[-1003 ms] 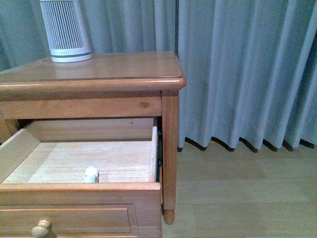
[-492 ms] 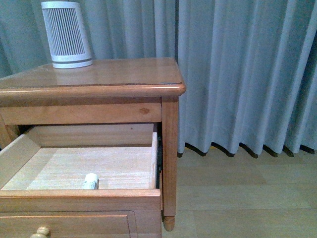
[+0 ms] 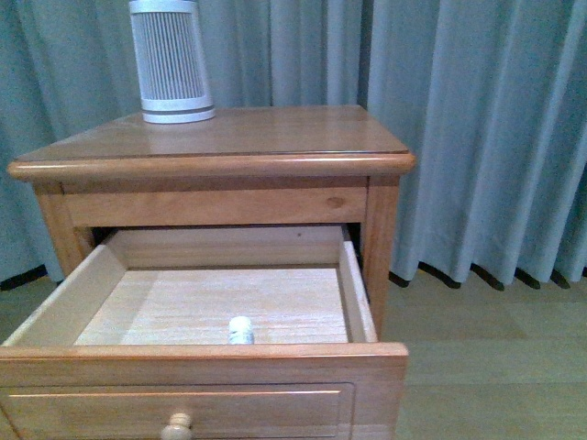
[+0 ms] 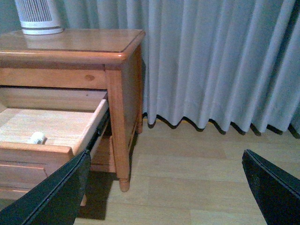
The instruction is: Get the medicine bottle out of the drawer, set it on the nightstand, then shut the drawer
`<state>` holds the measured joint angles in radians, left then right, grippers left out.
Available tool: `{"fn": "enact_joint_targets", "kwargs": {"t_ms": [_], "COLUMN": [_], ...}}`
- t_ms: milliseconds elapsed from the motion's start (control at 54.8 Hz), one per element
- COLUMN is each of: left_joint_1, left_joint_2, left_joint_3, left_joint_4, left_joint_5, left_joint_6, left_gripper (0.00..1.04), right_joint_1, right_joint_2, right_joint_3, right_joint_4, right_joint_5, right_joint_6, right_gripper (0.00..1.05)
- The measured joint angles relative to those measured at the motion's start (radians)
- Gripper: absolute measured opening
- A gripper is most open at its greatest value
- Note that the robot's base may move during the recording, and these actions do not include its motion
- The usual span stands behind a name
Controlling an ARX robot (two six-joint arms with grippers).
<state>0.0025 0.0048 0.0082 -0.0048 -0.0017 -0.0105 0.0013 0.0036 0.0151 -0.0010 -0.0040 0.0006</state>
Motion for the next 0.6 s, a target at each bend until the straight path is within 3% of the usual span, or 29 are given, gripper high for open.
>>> {"fn": "enact_joint_targets", "kwargs": {"t_ms": [401, 602], "left_joint_1": [0.000, 0.000], "left_joint_2": [0.000, 0.000], "left_joint_3": [0.000, 0.000], "left_joint_4": [0.000, 0.000], "left_joint_5": [0.005, 0.001], "left_joint_6": [0.000, 0.000], "left_gripper": [0.04, 0.39], "right_joint_1": [0.000, 0.000], "right_joint_2": [0.000, 0.000], "right_joint_3": [0.000, 0.000], "right_joint_4": [0.000, 0.000], "right_joint_5": [0.007, 0.000], "right_joint_6": [0.000, 0.000], "right_gripper": [0.98, 0.98]}}
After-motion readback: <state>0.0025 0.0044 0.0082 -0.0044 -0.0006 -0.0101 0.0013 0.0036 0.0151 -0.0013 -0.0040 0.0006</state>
